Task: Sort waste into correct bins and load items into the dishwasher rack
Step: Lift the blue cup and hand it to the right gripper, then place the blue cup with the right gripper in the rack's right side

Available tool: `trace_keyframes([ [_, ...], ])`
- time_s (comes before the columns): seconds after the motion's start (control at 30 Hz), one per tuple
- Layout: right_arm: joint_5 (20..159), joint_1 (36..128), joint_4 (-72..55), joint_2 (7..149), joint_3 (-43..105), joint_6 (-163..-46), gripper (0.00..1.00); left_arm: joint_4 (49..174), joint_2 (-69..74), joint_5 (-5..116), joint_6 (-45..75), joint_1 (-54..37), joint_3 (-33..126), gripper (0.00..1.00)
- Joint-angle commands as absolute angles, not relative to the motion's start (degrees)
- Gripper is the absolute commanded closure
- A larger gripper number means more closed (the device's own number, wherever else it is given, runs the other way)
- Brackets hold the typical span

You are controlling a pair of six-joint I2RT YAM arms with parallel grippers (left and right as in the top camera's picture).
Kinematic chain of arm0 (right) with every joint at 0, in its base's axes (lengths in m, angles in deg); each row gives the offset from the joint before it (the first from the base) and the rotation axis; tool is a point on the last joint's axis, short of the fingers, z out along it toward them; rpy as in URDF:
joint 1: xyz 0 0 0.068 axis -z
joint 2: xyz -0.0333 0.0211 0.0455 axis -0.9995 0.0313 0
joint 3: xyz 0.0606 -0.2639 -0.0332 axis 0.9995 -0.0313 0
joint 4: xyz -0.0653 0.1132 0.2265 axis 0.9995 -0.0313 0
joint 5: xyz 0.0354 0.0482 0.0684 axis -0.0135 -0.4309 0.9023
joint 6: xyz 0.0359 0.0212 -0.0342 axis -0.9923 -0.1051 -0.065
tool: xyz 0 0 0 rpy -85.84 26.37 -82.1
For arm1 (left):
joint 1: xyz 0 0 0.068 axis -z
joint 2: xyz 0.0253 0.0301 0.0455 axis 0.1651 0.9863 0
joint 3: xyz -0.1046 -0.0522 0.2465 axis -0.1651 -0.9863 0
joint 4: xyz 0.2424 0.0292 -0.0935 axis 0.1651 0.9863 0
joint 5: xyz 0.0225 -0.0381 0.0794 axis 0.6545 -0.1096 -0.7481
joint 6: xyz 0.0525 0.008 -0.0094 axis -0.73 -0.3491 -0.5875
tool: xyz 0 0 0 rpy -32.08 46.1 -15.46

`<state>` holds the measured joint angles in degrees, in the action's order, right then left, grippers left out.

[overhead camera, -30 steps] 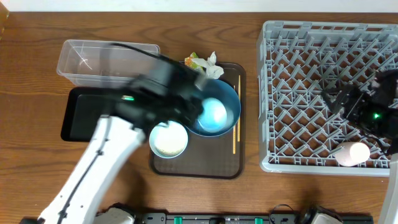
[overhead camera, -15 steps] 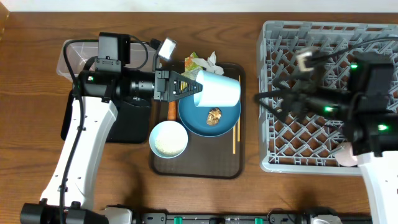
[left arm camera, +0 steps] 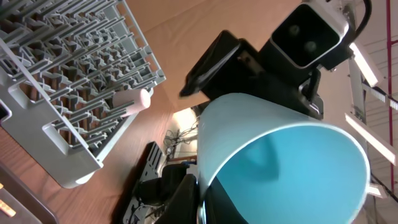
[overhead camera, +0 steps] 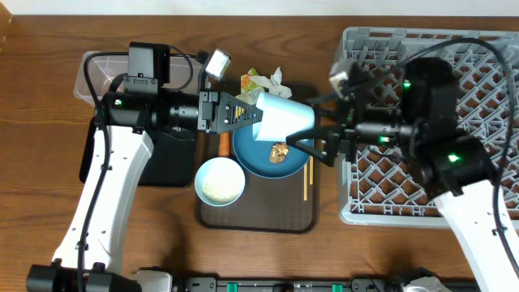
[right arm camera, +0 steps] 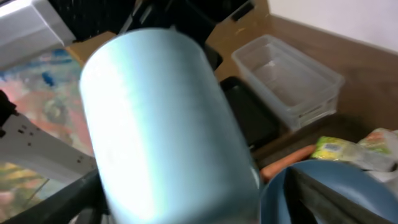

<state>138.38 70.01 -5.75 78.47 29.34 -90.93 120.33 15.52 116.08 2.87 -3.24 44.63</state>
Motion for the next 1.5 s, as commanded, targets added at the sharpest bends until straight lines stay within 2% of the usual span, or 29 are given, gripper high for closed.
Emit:
trace_keyframes([
  [0.0,139.04,68.41,-5.6,79.15,30.06,-90.45,0.21,120.22,15.36,117.74,3.13,-3.16,45.0,0.94],
  [0.27,139.87,68.44,-4.99,78.86,30.09,-90.43,0.41,119.94,15.36,117.68,3.13,-3.18,45.0,0.93],
  [0.3,139.82,68.65,-5.07,78.75,30.09,-90.43,0.43,119.52,15.36,117.68,3.13,-3.18,45.0,0.76],
  [0.33,139.82,69.14,-5.16,78.64,30.09,-90.43,0.43,119.07,15.36,117.65,3.13,-3.18,45.0,0.51],
  [0.37,139.8,69.75,-5.25,78.4,30.09,-90.45,0.44,118.34,15.36,117.65,3.13,-3.18,45.0,0.22],
  [0.4,139.28,70.73,-5.69,78.19,30.09,-90.47,0.44,117.58,15.36,117.68,3.13,-3.18,45.0,0.1],
  [0.43,138.27,71.76,-6.23,77.81,30.09,-90.49,0.47,116.9,15.36,117.65,3.46,-3.18,45.0,0.02],
  [0.73,133.61,86.99,-16.92,73.29,30.09,-90.49,0.53,112.49,15.36,117.59,7.07,-3.18,45.0,0.02],
  [1.07,113.16,104.94,-32.5,71.34,30.09,-93.4,0.53,112.51,15.36,117.02,7.07,-3.18,45.0,0.02],
  [1.3,92.94,116.3,-40.2,71.63,30.09,-104.57,0.56,112.51,15.36,116.98,7.05,-3.18,45.0,0.02],
  [1.47,90.53,125.94,-41.62,73.18,30.09,-106.1,0.56,112.55,15.36,116.61,7.07,-3.18,45.0,0.02],
])
